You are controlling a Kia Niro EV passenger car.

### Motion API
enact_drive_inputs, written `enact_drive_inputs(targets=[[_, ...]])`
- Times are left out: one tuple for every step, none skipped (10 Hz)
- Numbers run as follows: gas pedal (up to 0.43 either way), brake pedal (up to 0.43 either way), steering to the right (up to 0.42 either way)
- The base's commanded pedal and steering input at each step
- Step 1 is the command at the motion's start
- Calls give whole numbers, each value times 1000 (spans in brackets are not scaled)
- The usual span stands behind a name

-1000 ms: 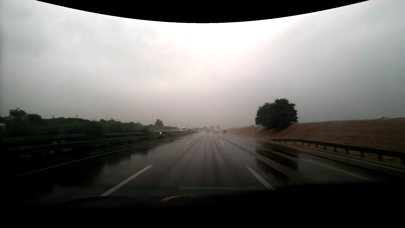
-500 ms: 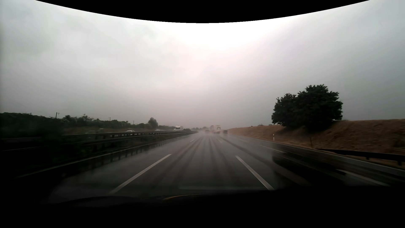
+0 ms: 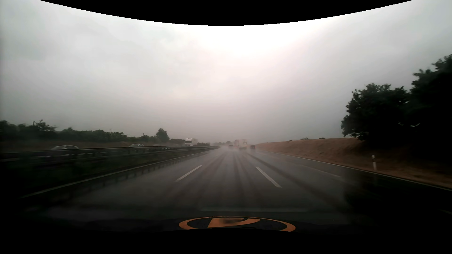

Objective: Follow the waypoints while adhering to traffic rules and regulations

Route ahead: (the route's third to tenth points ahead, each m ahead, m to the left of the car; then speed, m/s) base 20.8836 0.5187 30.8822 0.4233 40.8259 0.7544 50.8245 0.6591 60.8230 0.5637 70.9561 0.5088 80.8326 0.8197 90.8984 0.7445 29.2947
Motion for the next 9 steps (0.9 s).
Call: enact_drive_inputs(targets=[[260,0,-1],[260,0,-1],[260,0,-1],[260,0,-1],[260,0,-1],[260,0,-1],[260,0,-1],[260,0,-1],[260,0,-1]])
